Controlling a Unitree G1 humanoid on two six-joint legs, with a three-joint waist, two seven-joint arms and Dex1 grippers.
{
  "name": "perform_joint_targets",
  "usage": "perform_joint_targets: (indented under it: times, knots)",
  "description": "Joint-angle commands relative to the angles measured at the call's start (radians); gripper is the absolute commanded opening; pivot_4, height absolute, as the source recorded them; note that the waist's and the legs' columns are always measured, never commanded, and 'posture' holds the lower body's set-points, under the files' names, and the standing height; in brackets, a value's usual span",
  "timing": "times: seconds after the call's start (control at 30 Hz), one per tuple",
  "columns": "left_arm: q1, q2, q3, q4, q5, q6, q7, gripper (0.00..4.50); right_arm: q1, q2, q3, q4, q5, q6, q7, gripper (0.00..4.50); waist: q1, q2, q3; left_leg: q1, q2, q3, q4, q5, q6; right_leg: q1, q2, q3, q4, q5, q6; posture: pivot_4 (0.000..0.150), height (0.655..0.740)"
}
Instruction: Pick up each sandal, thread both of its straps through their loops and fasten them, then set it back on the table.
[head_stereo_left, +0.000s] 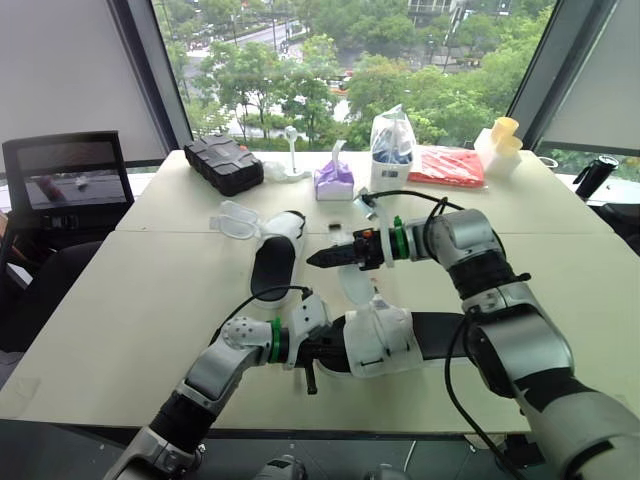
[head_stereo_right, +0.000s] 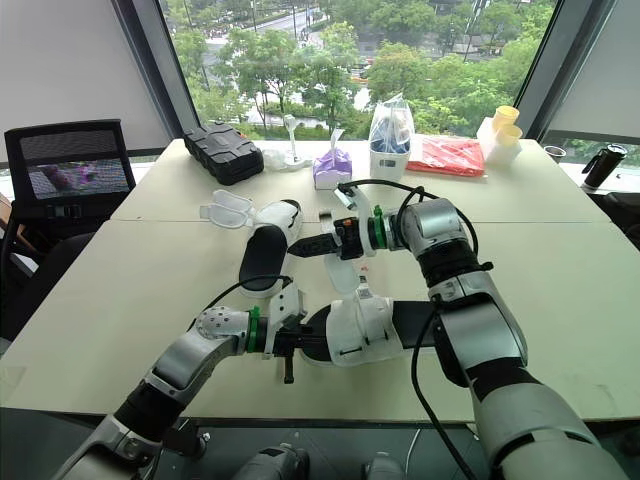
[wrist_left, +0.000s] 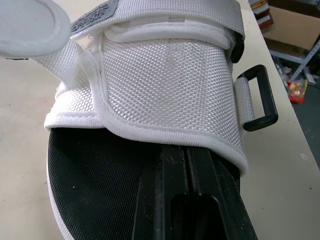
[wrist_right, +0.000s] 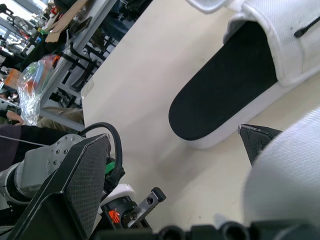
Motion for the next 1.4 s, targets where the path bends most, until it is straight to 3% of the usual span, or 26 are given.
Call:
perform_joint_targets:
  times: [0.03,0.1,0.27,0.33,0.37,0.6,0.7,0.8,1.0,1.1,1.23,1.3,1.4]
  knots:
    - [0.004,-0.001,-0.021,0.045,0.036,0.013,0.015,0.0,-0.038,-0.016,-0.032,-0.07,0.027,0.018,0.008,4.24,0.0,0.0,0.0,0.0,0.0,0.0,0.0,0.0,0.0,0.0,0.0,0.0,0.0,0.0,0.0,0.15,0.74]
    - [0.004,-0.001,-0.021,0.044,0.036,0.013,0.015,0.0,-0.034,-0.021,-0.038,-0.091,0.031,0.029,0.005,3.68,0.0,0.0,0.0,0.0,0.0,0.0,0.0,0.0,0.0,0.0,0.0,0.0,0.0,0.0,0.0,0.15,0.74]
    - [0.004,-0.002,-0.022,0.044,0.035,0.014,0.013,0.0,0.007,-0.054,-0.041,-0.194,0.053,0.064,0.002,1.1,0.002,0.0,0.0,0.0,0.0,0.0,0.0,0.0,0.0,0.0,0.0,0.0,0.0,0.0,0.0,0.15,0.74]
    - [0.005,0.0,-0.022,0.042,0.035,0.015,0.011,0.0,0.033,-0.071,-0.045,-0.261,0.069,0.087,-0.004,0.24,0.002,0.0,0.0,0.0,0.0,0.0,0.0,0.0,0.0,0.0,0.0,0.0,0.0,0.0,0.0,0.15,0.74]
    - [0.004,0.0,-0.023,0.041,0.035,0.016,0.011,0.0,0.049,-0.082,-0.047,-0.304,0.08,0.101,-0.007,0.08,0.002,0.0,0.0,0.0,0.0,0.0,0.0,0.0,0.0,0.0,0.0,0.0,0.0,0.0,0.0,0.15,0.74]
    - [0.012,0.006,-0.022,0.034,0.03,0.024,0.006,0.0,0.235,-0.201,-0.073,-0.725,0.197,0.218,-0.049,0.08,0.006,0.0,0.0,-0.001,0.0,-0.001,0.0,0.0,0.0,0.0,-0.001,0.0,0.0,0.0,0.0,0.15,0.74]
    - [0.013,0.006,-0.021,0.033,0.028,0.027,0.004,0.0,0.371,-0.267,-0.054,-0.931,0.214,0.177,-0.065,0.08,0.003,0.0,0.0,-0.002,0.0,-0.001,-0.001,0.0,0.0,0.0,-0.001,-0.001,-0.002,0.0,0.0,0.15,0.74]
    - [0.012,0.007,-0.021,0.035,0.029,0.024,0.001,0.0,0.457,-0.288,-0.061,-1.022,0.216,0.132,-0.096,0.08,0.001,0.0,0.0,-0.002,0.0,0.0,0.0,0.0,0.0,0.002,-0.001,-0.001,-0.001,0.0,0.0,0.15,0.74]
    - [0.018,0.019,-0.024,0.024,0.027,0.029,-0.011,0.0,0.753,-0.457,0.046,-1.177,-0.002,-0.316,-0.05,0.08,0.003,-0.001,0.0,-0.003,0.001,0.0,0.0,0.0,0.0,0.003,-0.003,-0.004,-0.003,-0.002,-0.002,0.15,0.74]
    - [0.026,0.028,-0.027,0.01,0.025,0.039,-0.019,0.0,0.821,-0.484,0.063,-1.179,-0.063,-0.474,-0.041,0.08,-0.003,-0.001,0.0,-0.002,0.001,0.001,0.0,0.0,0.0,0.003,-0.002,-0.004,-0.003,-0.001,0.002,0.15,0.74]
    - [0.033,0.035,-0.029,-0.004,0.022,0.049,-0.025,0.0,0.885,-0.52,0.109,-1.092,-0.279,-0.851,-0.063,0.08,-0.001,-0.002,0.0,-0.002,0.002,0.0,0.0,0.0,0.0,0.004,-0.002,-0.004,-0.002,-0.002,-0.001,0.15,0.74]
    - [0.036,0.036,-0.03,-0.01,0.02,0.054,-0.027,0.0,0.907,-0.527,0.11,-1.05,-0.349,-1.002,-0.081,0.61,-0.001,-0.002,0.0,-0.001,0.002,0.0,0.0,0.0,0.0,0.004,-0.002,-0.004,-0.002,-0.003,-0.001,0.15,0.74]
    - [0.04,0.037,-0.031,-0.019,0.018,0.062,-0.027,0.0,0.944,-0.544,0.086,-1.017,-0.369,-1.17,-0.065,1.77,0.002,-0.002,0.0,-0.001,0.002,0.0,-0.001,0.0,0.0,0.004,-0.002,-0.004,-0.003,-0.003,-0.001,0.15,0.74]
